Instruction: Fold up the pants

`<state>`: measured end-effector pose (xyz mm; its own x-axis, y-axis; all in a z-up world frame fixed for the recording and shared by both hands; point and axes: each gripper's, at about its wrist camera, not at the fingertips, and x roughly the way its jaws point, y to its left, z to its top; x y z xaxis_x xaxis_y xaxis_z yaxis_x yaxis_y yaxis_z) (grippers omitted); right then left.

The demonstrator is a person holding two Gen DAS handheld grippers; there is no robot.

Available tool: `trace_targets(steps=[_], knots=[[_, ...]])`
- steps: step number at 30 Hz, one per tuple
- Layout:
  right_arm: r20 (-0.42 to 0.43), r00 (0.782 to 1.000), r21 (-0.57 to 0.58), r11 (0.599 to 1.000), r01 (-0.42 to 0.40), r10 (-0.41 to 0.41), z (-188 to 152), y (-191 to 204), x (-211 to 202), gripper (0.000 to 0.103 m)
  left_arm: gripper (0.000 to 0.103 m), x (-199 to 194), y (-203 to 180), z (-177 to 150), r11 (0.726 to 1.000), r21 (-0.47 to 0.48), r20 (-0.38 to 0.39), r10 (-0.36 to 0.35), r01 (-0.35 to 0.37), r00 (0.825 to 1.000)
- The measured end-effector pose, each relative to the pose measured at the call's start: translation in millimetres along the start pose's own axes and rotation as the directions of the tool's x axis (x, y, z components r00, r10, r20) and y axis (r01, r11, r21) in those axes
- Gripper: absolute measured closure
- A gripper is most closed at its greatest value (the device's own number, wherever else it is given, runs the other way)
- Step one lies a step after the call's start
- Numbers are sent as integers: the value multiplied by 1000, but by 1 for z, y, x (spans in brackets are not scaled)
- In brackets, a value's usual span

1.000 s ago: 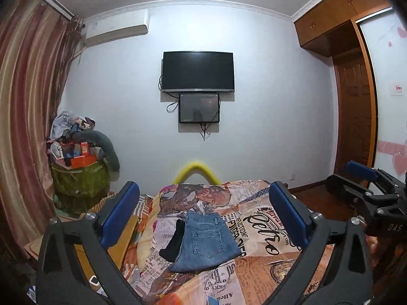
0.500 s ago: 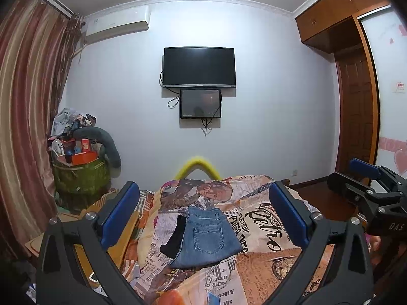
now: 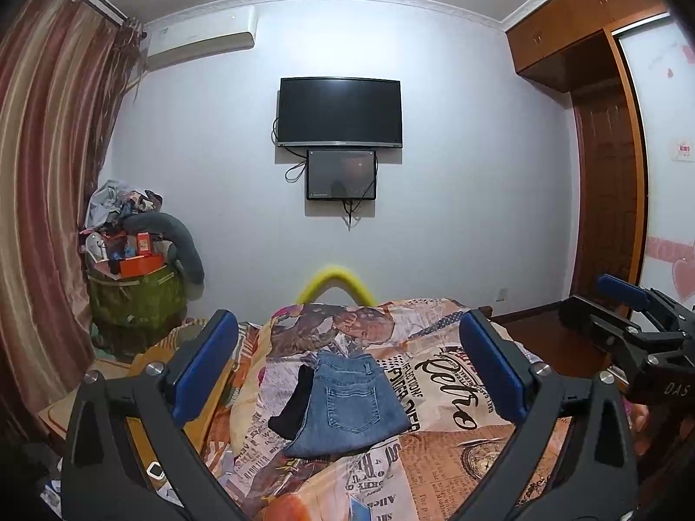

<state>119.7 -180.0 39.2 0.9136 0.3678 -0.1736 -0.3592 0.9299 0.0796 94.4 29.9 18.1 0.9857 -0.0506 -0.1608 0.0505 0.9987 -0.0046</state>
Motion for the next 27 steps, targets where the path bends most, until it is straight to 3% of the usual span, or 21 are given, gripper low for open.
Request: trace_targets(steps=[27], knots=[[-9,1000,21,1000,14,-14,0,-2,-1,0,0,3,-3,-4,1000,-1,-25,-26,26,999]])
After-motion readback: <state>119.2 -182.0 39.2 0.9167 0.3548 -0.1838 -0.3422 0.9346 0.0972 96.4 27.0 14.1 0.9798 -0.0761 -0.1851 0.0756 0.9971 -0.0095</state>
